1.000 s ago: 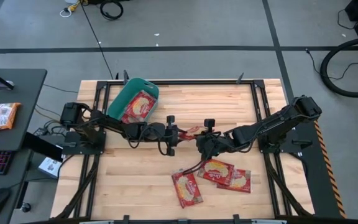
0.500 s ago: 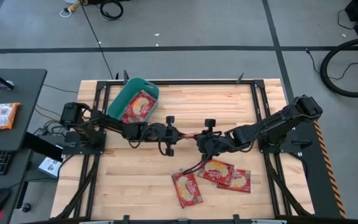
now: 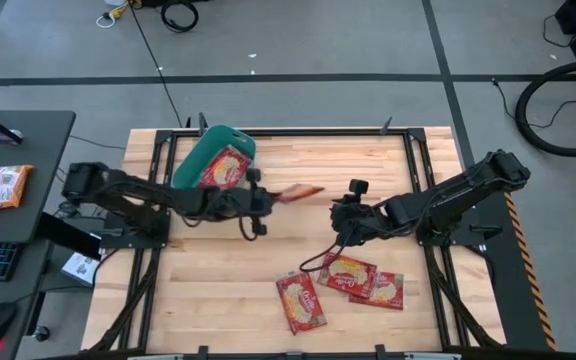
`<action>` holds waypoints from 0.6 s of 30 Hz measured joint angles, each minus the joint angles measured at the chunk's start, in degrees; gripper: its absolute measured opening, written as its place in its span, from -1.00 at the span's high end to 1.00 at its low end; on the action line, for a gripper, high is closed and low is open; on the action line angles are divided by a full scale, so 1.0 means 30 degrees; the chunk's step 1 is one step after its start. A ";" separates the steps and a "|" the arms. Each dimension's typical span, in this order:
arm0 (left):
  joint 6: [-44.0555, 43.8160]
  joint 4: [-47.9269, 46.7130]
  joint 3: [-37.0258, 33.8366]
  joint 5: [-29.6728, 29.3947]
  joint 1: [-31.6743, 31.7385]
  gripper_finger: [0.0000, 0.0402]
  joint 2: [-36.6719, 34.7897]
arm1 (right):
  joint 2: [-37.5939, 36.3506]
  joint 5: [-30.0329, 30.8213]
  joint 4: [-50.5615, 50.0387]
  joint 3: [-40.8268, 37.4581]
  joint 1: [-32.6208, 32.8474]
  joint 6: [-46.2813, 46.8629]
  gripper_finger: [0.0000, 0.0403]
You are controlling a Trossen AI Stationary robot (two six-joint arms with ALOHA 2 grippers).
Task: Sort popcorn bags into baskets
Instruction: Put the red popcorn bag into the green bin
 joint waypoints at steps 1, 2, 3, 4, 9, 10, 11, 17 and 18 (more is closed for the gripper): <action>0.0141 -0.0702 0.0000 -0.0399 -0.0089 0.81 -0.0594 | 0.0000 0.0000 0.0161 -0.0097 0.0000 0.0090 0.37; 0.0477 -0.0961 0.0000 -0.0934 -0.0124 0.81 -0.1057 | -0.0004 0.0000 0.0417 -0.0289 0.0007 0.0104 0.37; 0.0818 -0.1334 0.0028 -0.1439 -0.0159 0.81 -0.1492 | -0.0007 0.0000 0.0815 -0.0594 0.0007 0.0061 0.37; 0.1180 -0.2248 0.0029 -0.2161 -0.0255 0.81 -0.1986 | -0.0007 -0.0007 0.1393 -0.1020 0.0007 -0.0139 0.37; 0.2242 -0.6010 0.0007 -0.6324 -0.0299 0.81 -0.3713 | -0.0007 -0.0045 0.5976 -0.4047 0.0007 -0.1374 0.37; 0.2257 -0.6947 0.0007 -0.7010 -0.0292 0.81 -0.3891 | -0.0031 -0.0021 0.6699 -0.4615 0.0007 -0.1573 0.37; 0.2273 -0.7907 0.0007 -0.7490 -0.0292 0.81 -0.4026 | -0.0081 0.0145 0.7415 -0.5128 0.0007 -0.1747 0.37; 0.3565 -1.2423 0.0000 -0.8407 -0.0320 0.81 -0.4221 | -0.0795 0.1629 1.2926 -0.7135 0.0007 -0.3897 0.37; 0.3898 -1.2605 0.0000 -0.8814 -0.0353 0.81 -0.4221 | -0.0951 0.1603 1.4079 -0.7348 0.0007 -0.4678 0.37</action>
